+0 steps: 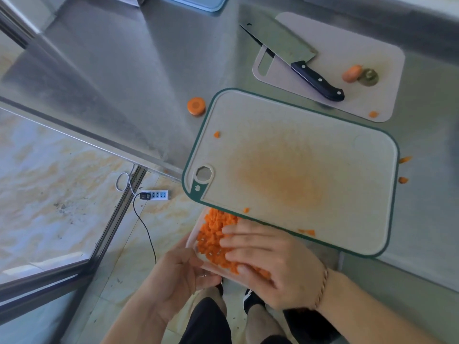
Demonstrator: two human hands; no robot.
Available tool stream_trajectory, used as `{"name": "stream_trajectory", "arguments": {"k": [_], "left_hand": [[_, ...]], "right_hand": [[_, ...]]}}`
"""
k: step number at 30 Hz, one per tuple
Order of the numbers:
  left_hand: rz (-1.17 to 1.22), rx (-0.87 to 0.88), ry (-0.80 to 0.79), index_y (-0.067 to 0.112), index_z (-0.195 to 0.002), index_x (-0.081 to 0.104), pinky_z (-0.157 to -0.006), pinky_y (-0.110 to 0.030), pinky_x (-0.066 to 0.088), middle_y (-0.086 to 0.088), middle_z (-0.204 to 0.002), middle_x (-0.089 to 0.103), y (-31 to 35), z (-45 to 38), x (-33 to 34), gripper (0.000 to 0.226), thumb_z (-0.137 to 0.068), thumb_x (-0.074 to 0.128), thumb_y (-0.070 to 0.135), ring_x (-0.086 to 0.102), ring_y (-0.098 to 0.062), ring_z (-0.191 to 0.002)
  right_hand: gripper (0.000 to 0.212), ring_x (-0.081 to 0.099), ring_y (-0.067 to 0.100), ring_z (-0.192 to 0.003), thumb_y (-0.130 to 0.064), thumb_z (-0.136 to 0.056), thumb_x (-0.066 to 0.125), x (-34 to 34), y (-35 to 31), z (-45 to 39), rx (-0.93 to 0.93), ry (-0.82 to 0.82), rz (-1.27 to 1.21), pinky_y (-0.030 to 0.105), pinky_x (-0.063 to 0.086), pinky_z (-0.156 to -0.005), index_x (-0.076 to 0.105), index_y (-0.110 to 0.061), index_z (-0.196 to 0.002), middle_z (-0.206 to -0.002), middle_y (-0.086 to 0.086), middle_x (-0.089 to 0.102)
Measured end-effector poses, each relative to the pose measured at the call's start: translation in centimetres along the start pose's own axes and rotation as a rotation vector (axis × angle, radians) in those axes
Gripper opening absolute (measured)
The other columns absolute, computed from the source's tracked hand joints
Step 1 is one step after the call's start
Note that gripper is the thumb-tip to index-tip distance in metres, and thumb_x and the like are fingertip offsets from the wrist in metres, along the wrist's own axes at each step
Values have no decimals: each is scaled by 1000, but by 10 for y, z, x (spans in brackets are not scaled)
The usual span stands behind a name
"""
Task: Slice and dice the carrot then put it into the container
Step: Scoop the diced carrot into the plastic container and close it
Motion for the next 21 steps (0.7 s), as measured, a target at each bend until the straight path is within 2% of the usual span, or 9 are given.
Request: {"name": "stream_trajectory", "arguments": {"k": [3, 6, 8, 13, 17, 19, 21], "left_hand": [[-11, -15, 10, 5, -127, 62, -54, -38, 60, -24, -99, 68, -3, -1, -1, 72, -57, 50, -7, 68, -34, -70], [-15, -14, 29, 5, -129, 62, -55, -39, 60, -25, -105, 68, -5, -2, -3, 77, -54, 51, -6, 69, -38, -77], [-9, -15, 19, 5, -131, 61, -54, -39, 61, -24, -105, 68, -6, -3, -4, 77, -55, 50, -8, 69, -39, -79], [-8, -13, 4, 7, -130, 62, -56, -39, 62, -24, -111, 68, -7, -4, -3, 76, -56, 51, -5, 69, -41, -85], [-18, -14, 5, 6, -131, 61, -56, -39, 62, -25, -109, 68, -8, -4, -4, 77, -56, 51, -4, 69, -40, -84], [-16, -9, 12, 6, -131, 61, -55, -39, 61, -24, -108, 67, -9, -4, -5, 77, -55, 51, -4, 69, -39, -82], [-11, -8, 13, 7, -131, 62, -55, -39, 61, -24, -109, 67, -10, -4, -6, 77, -55, 51, -4, 67, -40, -84]], "right_hand": [[22, 59, 23, -121, -10, -84, 62, -31, 5, 26, 72, 284, 19, 44, 47, -102, 74, 0, -99, -117, 9, 70], [39, 51, 25, -131, -22, -87, 56, -49, 28, 56, 352, 454, 98, 51, 43, -106, 63, -2, -120, -133, 7, 60], [45, 47, 22, -135, -27, -90, 53, -40, 31, 63, 415, 439, 52, 49, 42, -108, 57, -4, -129, -141, 4, 54], [40, 52, 18, -131, -23, -90, 54, -6, 9, 49, 277, 280, -125, 41, 46, -106, 62, -8, -126, -138, 0, 57], [30, 58, 21, -122, -16, -92, 53, -17, 6, 33, 165, 337, -221, 42, 53, -94, 63, -7, -119, -129, 4, 63], [32, 55, 18, -126, -19, -93, 52, -32, 19, 22, 219, 356, -140, 43, 51, -98, 62, -9, -122, -131, 4, 62], [39, 48, 14, -134, -24, -94, 51, -37, 31, 6, 261, 274, 11, 43, 44, -107, 60, -8, -128, -136, 3, 58]]}}
Point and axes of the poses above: each hand's wrist, its own z-axis away from the middle knuckle, its own x-axis out of the palm, y = z × x, the point moved 5 cm from there along -z, towards the middle knuckle
